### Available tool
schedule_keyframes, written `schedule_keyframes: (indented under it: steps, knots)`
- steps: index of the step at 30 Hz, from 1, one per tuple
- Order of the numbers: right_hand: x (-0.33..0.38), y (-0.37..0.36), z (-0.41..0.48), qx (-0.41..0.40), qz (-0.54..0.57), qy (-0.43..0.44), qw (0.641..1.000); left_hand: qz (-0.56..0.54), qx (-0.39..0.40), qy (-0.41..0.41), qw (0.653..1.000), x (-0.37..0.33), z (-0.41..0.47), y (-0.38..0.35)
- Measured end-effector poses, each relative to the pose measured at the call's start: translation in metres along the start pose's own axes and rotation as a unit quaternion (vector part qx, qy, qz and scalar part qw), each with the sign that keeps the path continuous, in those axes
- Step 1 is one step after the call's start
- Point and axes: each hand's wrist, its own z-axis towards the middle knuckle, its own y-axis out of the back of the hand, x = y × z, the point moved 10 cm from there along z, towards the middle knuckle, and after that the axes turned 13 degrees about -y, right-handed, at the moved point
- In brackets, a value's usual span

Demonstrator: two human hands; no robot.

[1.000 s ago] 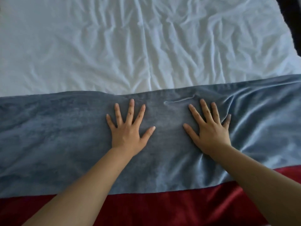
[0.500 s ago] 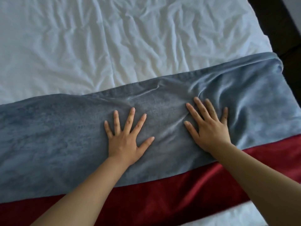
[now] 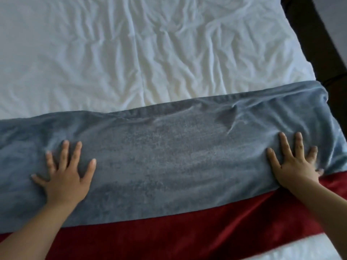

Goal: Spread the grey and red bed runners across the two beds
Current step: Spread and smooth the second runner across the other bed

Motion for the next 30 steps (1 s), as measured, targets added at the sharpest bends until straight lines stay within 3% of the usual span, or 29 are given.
schedule_keyframes:
  steps: [2, 5, 8, 10, 13, 15, 18, 22, 27, 30]
  knots:
    - [0.0, -0.005, 0.002, 0.023, -0.051, 0.007, 0.998, -0.015, 0.002, 0.048, 0.999, 0.037, -0.017, -0.001]
    - [0.009, -0.001, 0.004, -0.014, -0.091, 0.047, 0.995, -0.024, 0.005, 0.082, 0.996, 0.065, -0.033, -0.005]
    - [0.03, 0.002, -0.002, -0.016, -0.091, -0.021, 0.995, -0.019, 0.026, 0.086, 0.996, 0.061, -0.033, -0.004]
    - [0.073, 0.012, -0.014, -0.01, -0.111, -0.011, 0.994, -0.02, 0.016, 0.076, 0.997, 0.051, -0.024, 0.008]
    - [0.169, 0.032, -0.055, -0.031, -0.048, 0.121, 0.991, -0.04, -0.027, -0.004, 0.999, 0.005, 0.008, 0.039]
    - [0.238, 0.039, -0.097, -0.056, -0.01, 0.234, 0.971, -0.035, -0.053, -0.079, 0.995, -0.044, 0.038, 0.058]
    - [0.306, 0.019, -0.144, -0.038, -0.011, 0.356, 0.934, -0.011, -0.034, -0.159, 0.987, -0.111, 0.065, 0.055]
    - [0.294, -0.021, -0.126, 0.008, -0.058, 0.319, 0.946, 0.005, 0.01, -0.139, 0.99, -0.113, 0.062, 0.016]
    - [0.273, -0.02, -0.11, 0.01, -0.051, 0.296, 0.954, 0.041, 0.024, -0.15, 0.988, -0.107, 0.061, 0.012]
    - [0.288, -0.003, -0.113, -0.017, -0.045, 0.279, 0.959, 0.036, -0.099, -0.184, 0.977, -0.124, 0.074, 0.053]
